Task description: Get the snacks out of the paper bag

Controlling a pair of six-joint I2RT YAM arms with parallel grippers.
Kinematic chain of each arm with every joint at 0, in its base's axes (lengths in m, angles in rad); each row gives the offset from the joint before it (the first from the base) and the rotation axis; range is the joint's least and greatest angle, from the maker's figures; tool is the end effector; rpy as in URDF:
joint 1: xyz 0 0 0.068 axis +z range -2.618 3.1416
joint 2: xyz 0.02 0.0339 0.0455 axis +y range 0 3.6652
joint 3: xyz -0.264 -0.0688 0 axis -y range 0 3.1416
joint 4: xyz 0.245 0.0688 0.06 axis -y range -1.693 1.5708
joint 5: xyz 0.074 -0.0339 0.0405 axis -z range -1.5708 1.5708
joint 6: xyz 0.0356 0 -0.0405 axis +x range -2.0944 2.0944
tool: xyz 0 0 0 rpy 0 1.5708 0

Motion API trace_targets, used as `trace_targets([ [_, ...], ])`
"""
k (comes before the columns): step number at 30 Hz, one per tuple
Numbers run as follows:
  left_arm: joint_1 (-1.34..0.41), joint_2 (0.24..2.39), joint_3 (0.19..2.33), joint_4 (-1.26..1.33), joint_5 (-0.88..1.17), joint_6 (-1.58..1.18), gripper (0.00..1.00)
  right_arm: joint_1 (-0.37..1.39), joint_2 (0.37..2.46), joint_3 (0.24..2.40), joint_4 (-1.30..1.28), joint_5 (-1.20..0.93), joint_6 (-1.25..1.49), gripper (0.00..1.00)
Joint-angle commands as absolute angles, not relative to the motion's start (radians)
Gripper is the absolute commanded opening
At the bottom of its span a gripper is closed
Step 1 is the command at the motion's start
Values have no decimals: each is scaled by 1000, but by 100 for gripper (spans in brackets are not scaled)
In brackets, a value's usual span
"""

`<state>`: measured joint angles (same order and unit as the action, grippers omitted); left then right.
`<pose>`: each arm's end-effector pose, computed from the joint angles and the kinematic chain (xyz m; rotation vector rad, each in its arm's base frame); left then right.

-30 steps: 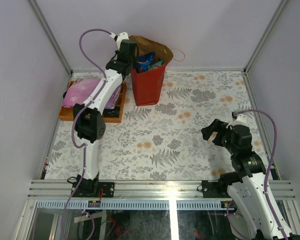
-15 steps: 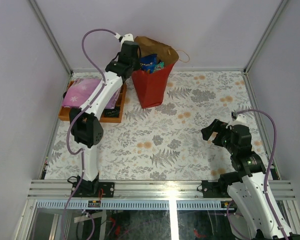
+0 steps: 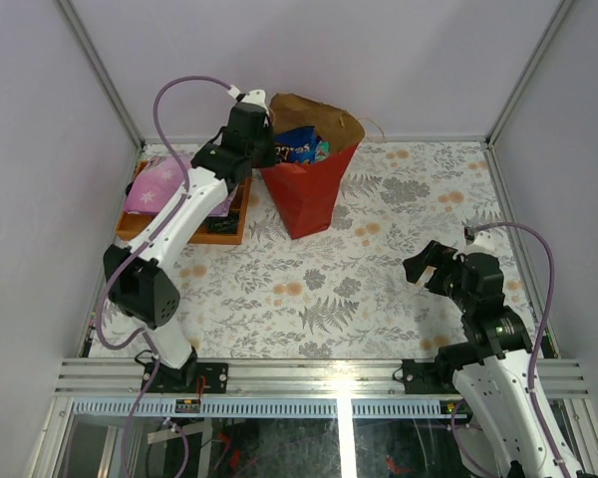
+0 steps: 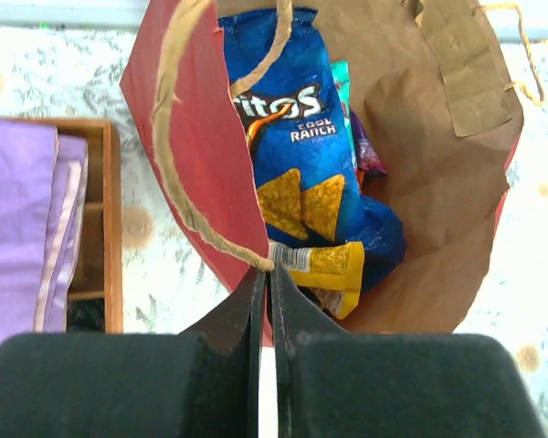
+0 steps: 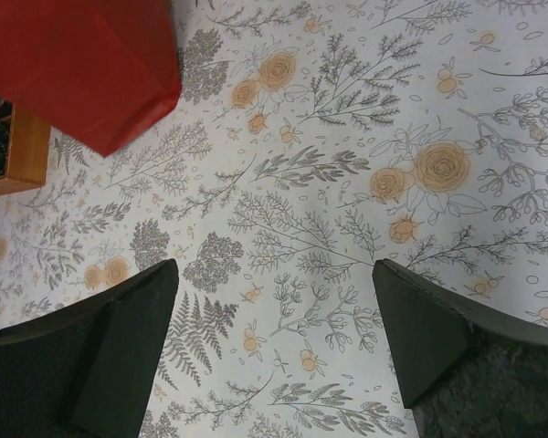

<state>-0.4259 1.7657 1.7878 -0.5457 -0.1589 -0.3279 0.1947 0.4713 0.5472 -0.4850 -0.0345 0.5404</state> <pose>0.3750 -0.1640 0.3833 0.0064 2.1003 -0.2905 0.1225 0.0254 0.2682 0.3242 1.9894 0.5078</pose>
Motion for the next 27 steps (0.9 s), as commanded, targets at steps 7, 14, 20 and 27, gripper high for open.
trace_targets([
  [7, -474, 1407, 1508, -422, -46, -329, 0, 197, 433, 586, -460, 44, 563, 95],
  [14, -475, 1315, 1470, -537, -182, -364, 100, 197, 450, 585, -458, 38, 573, 96],
  [20, -474, 1106, 1287, -545, -297, -469, 100, 198, 419, 570, -471, 65, 563, 97],
  [27, -472, 869, 1171, -643, -450, -550, 100, 197, 435, 564, -456, 49, 567, 98],
])
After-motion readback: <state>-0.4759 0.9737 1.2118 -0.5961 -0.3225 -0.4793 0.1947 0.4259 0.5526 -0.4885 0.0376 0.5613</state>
